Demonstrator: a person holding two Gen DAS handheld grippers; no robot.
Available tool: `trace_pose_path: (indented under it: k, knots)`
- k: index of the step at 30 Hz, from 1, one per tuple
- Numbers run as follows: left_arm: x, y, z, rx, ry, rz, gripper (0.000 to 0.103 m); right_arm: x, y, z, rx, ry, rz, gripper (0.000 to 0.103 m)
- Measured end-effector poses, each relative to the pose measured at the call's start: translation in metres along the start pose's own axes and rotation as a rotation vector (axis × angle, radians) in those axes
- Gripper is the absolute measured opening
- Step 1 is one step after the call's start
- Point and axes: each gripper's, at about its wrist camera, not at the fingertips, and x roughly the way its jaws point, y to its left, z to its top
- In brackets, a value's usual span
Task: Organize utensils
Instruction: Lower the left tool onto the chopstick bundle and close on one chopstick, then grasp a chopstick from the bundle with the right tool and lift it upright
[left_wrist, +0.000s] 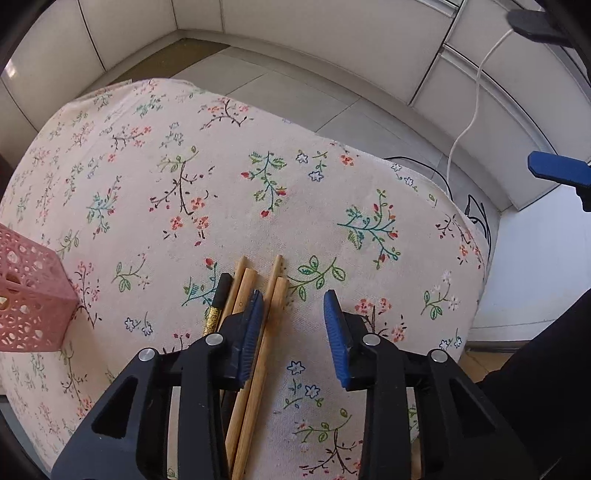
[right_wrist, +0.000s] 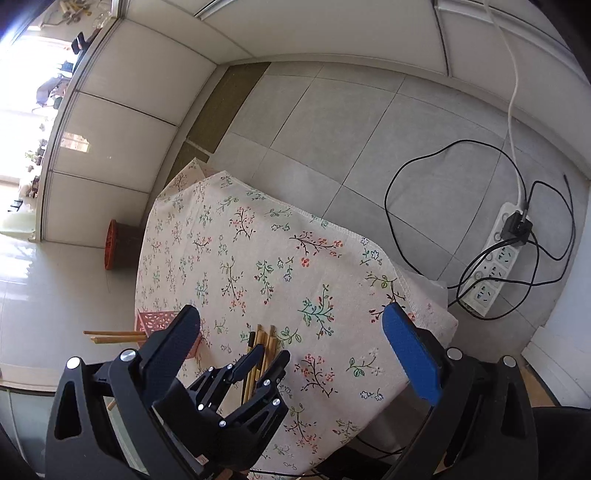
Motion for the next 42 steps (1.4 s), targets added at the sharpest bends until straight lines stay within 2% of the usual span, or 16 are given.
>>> trace_pose_path:
  k: [3,9,13,16,19,24,29,31,34,37,39,42]
  knots:
    - [-0.002,0.004,-0.003,-0.002,-0.007,-0.060,0.032,0.001,-0.004,0.001,0.016,0.007,0.000,0.096]
    - [-0.017,-0.003,-0.001,0.014,-0.044,-0.037,0.031,-0.001,-0.011,0.004,0.053,0.001,-0.004,0.096]
    - [-0.019,0.008,0.003,-0.071,-0.053,-0.063,0.031,0.000,-0.013,0.004,0.060,-0.002,-0.023,0.096]
    - [-0.012,0.013,0.006,-0.114,-0.026,-0.058,0.021,0.002,-0.014,0.004,0.065,0.001,-0.029,0.096]
    - [-0.002,0.019,0.008,-0.179,-0.001,-0.076,0.016,0.005,-0.015,0.003,0.061,0.008,-0.038,0.096]
    - [0.002,0.035,0.018,-0.311,0.028,-0.136,0.013,0.009,-0.014,0.001,0.050,0.020,-0.048,0.096]
    - [0.000,0.015,0.020,-0.189,0.046,0.004,0.009,0.010,-0.017,0.002,0.055,0.023,-0.063,0.096]
    - [0.001,0.008,0.021,-0.156,0.042,0.035,0.007,0.011,-0.019,0.002,0.062,0.022,-0.071,0.096]
    - [0.000,0.008,0.020,-0.154,0.025,0.034,0.006,0.012,-0.023,0.001,0.073,0.020,-0.087,0.096]
    - [-0.007,0.010,0.016,-0.142,-0.035,0.053,0.004,0.018,-0.023,-0.002,0.070,0.033,-0.109,0.096]
    - [-0.022,0.018,0.010,-0.141,-0.071,0.016,0.004,0.025,-0.023,-0.006,0.067,0.052,-0.122,0.096]
    - [-0.050,0.023,-0.001,-0.120,-0.125,0.007,0.003,0.039,-0.019,-0.015,0.058,0.091,-0.134,0.096]
